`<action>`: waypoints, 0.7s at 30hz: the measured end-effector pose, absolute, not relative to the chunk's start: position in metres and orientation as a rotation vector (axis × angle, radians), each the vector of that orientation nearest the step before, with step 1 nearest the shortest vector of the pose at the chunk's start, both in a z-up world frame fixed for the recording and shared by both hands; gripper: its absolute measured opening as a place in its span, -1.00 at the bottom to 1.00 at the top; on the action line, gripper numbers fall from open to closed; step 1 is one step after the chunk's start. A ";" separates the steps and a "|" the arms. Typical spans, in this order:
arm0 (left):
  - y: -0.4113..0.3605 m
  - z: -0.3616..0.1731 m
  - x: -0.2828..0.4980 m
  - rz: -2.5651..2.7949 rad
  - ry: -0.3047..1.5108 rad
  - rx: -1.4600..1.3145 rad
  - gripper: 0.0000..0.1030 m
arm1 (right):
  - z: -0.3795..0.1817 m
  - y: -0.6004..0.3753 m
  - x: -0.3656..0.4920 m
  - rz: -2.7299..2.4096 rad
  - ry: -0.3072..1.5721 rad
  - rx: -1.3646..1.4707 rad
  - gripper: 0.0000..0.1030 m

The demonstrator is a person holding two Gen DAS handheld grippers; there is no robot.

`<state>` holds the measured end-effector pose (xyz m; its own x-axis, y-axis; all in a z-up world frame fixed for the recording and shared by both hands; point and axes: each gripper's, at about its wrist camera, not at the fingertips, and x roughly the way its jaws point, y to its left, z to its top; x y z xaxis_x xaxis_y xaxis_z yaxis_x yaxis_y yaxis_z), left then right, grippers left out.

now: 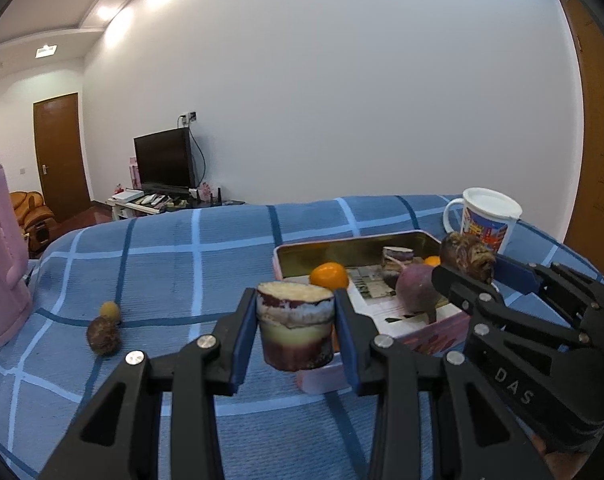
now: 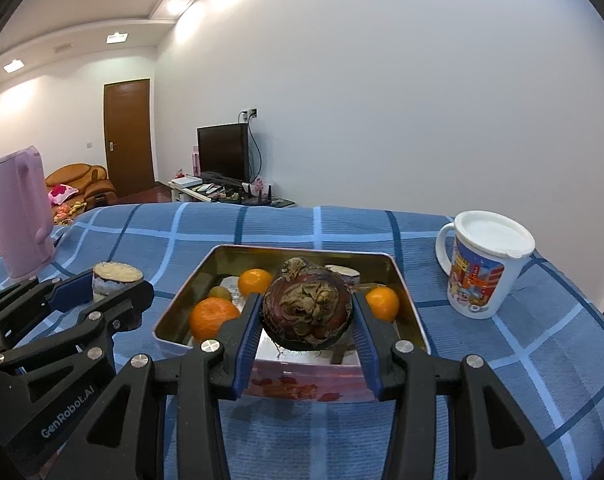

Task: Organize fruits
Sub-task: 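Lower the brown fruit with the right gripper while the left lowers the slice into the tin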

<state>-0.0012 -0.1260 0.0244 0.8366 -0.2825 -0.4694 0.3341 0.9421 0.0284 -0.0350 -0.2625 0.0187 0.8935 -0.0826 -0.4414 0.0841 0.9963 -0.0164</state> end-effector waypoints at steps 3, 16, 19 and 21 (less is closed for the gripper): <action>-0.134 0.024 0.001 -0.337 0.480 0.113 -0.24 | 0.018 -0.269 -0.033 -0.098 0.459 0.002 -0.10; -0.170 0.021 0.008 -0.390 0.481 0.125 -0.24 | 0.018 -0.301 -0.020 -0.180 0.468 0.008 -0.10; -0.174 0.021 0.011 -0.394 0.483 0.122 -0.24 | 0.018 -0.306 -0.017 -0.192 0.467 0.001 -0.10; -0.177 0.020 0.015 -0.396 0.488 0.119 -0.24 | 0.018 -0.308 -0.015 -0.200 0.466 -0.003 -0.10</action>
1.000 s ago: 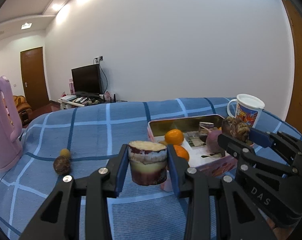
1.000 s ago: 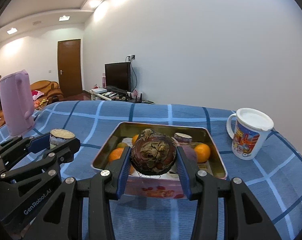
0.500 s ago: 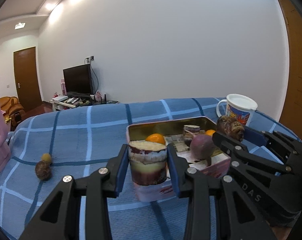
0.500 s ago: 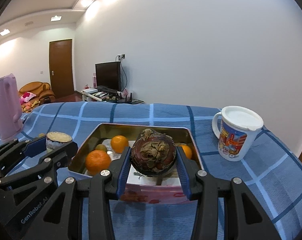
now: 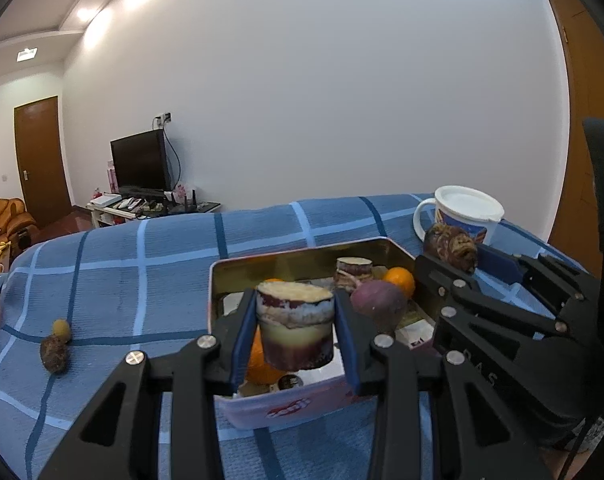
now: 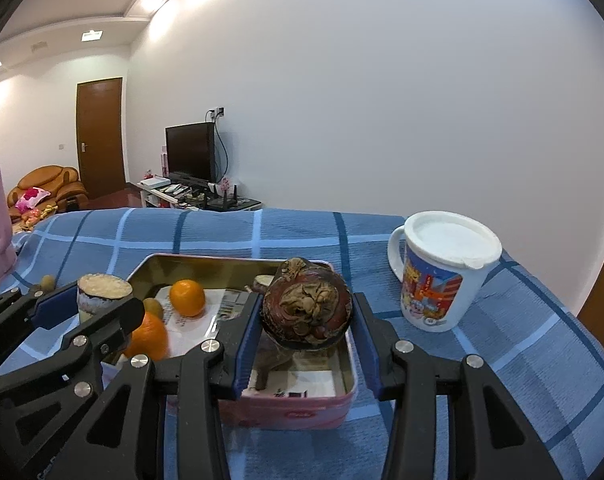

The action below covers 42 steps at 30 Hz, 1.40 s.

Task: Organize fruits
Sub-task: 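Lower the brown fruit with the right gripper while the left lowers the slice into the tin, then open the left gripper to release the slice while the right releases the brown fruit in the tin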

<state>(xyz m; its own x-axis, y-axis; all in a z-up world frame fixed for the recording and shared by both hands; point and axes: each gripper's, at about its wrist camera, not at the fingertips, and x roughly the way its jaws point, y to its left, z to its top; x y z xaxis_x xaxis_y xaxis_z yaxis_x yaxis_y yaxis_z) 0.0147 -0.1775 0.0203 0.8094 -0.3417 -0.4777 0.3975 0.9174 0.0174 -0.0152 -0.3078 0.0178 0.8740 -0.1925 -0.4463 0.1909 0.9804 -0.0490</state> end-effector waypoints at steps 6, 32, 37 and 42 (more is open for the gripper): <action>-0.188 0.019 0.027 -0.396 0.498 0.098 -0.24 | 0.018 -0.315 -0.010 -0.222 0.466 -0.007 -0.10; -0.196 0.009 0.061 -0.363 0.586 0.035 -0.24 | 0.008 -0.331 0.036 -0.152 0.547 0.054 -0.10; -0.199 0.005 0.065 -0.344 0.612 0.045 -0.24 | 0.003 -0.330 0.047 -0.121 0.593 0.064 -0.10; -0.198 0.003 0.067 -0.328 0.621 0.039 -0.24 | 0.000 -0.329 0.054 -0.100 0.622 0.072 -0.10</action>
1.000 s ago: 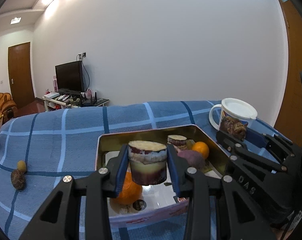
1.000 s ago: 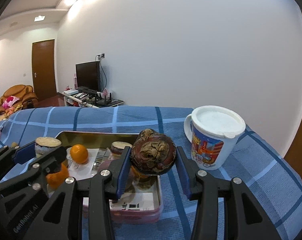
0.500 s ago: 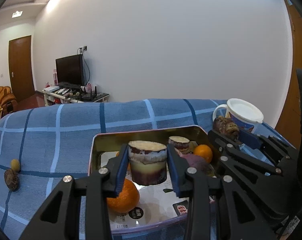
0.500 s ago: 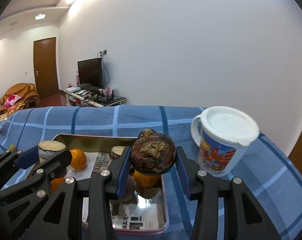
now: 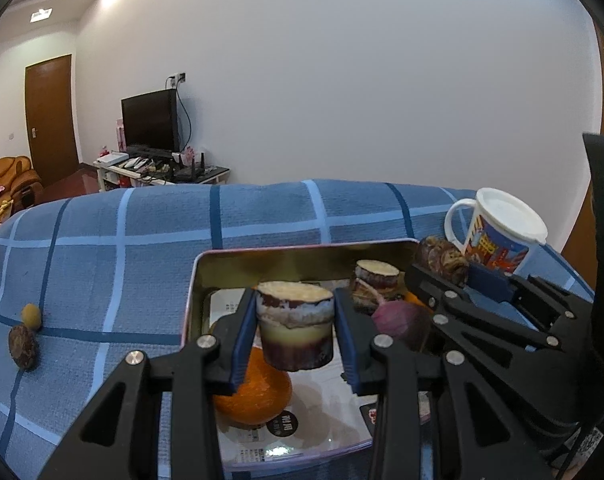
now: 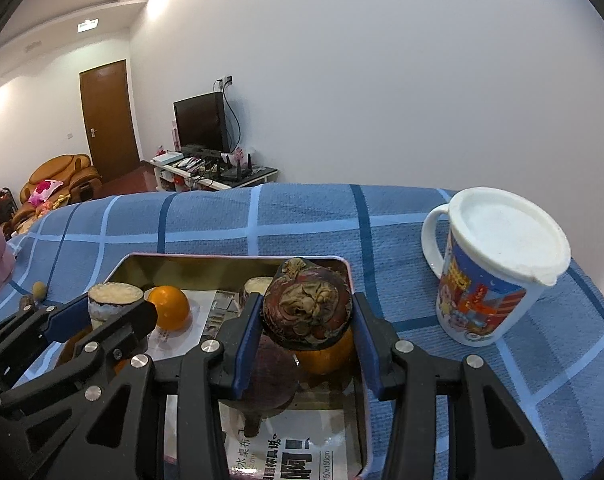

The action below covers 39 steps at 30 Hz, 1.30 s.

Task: Organize fruits
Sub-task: 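Open the left gripper to release the slice while the right releases the brown fruit in the tin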

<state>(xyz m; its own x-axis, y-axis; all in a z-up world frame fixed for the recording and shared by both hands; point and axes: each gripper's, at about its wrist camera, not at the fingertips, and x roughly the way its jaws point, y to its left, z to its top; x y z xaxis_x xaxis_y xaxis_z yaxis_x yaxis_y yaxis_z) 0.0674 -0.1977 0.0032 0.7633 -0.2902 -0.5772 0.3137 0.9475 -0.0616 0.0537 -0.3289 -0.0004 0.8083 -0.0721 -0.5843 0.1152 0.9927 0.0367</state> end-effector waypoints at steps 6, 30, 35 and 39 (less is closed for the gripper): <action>-0.200 -0.002 0.077 -0.298 0.658 0.039 -0.24 | -0.007 -0.329 0.066 -0.057 0.667 0.088 -0.10; -0.197 -0.002 0.075 -0.369 0.658 0.030 -0.24 | -0.012 -0.350 0.062 0.083 0.631 0.296 -0.09; -0.198 -0.001 0.070 -0.337 0.643 0.051 0.53 | -0.006 -0.353 0.052 0.078 0.586 0.307 0.06; -0.198 0.004 0.061 -0.313 0.585 0.074 0.75 | 0.004 -0.344 0.041 0.017 0.527 0.225 0.41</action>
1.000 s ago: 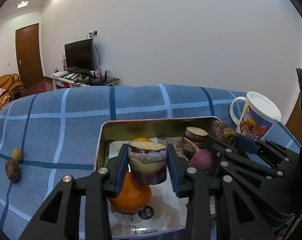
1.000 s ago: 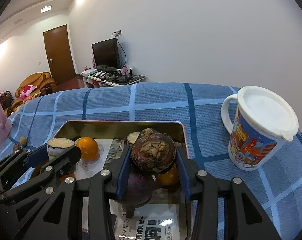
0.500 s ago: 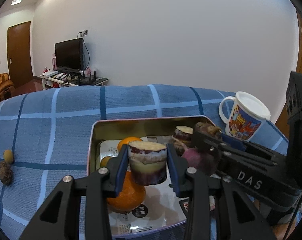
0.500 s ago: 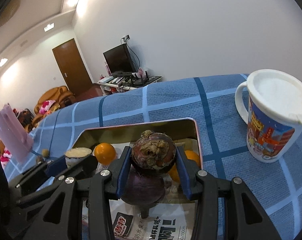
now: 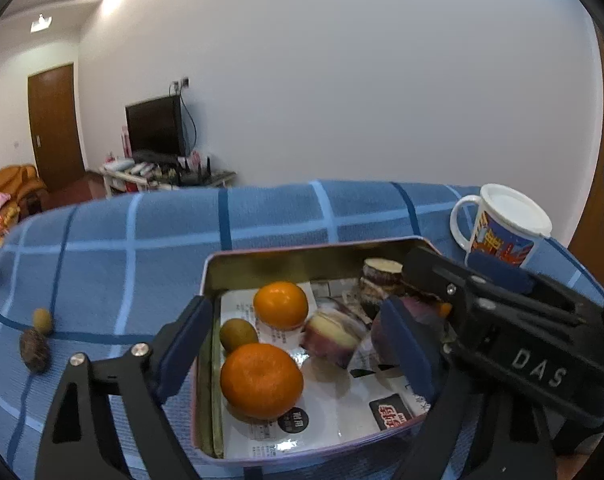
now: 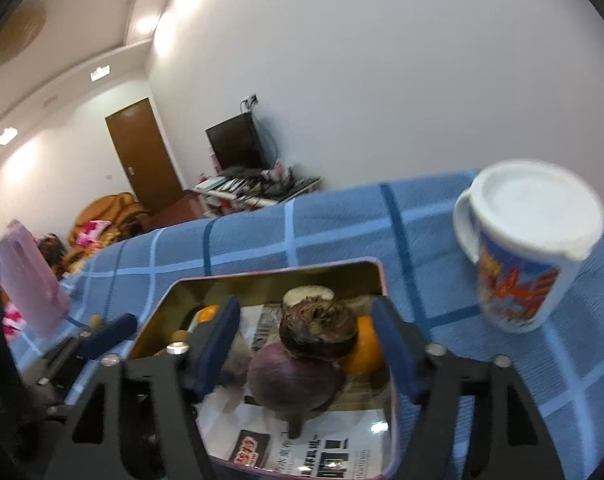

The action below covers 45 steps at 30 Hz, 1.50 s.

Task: Organize fruits
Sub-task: 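Open the left gripper to release the slice while the right releases the brown fruit in the tin, then withdraw both open grippers from the tin toward the fruits on the cloth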

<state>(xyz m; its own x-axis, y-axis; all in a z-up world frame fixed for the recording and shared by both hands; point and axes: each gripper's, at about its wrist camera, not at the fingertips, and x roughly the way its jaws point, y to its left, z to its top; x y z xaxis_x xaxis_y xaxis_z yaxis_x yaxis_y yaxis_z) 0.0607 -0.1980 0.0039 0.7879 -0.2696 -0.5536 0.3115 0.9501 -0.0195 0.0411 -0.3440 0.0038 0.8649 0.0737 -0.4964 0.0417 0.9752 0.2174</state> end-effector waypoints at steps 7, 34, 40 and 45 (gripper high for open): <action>-0.185 0.017 0.048 -0.192 0.445 0.084 1.00 | 0.023 -0.342 0.017 -0.163 0.395 0.130 0.50; -0.180 0.014 0.039 -0.127 0.438 0.110 1.00 | 0.029 -0.329 -0.018 -0.264 0.285 0.049 0.55; -0.171 0.016 0.024 -0.128 0.409 0.102 1.00 | 0.029 -0.325 -0.034 -0.279 0.293 0.035 0.55; -0.165 0.018 0.015 -0.144 0.398 0.093 1.00 | 0.028 -0.326 -0.044 -0.306 0.292 0.045 0.55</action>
<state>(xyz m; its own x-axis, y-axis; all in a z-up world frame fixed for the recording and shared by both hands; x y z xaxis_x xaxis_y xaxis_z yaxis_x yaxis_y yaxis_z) 0.0146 -0.1648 0.0176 0.9119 -0.1213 -0.3922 0.1576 0.9856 0.0616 -0.0444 -0.3258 0.0280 0.9119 -0.2901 -0.2904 0.3029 0.9530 -0.0008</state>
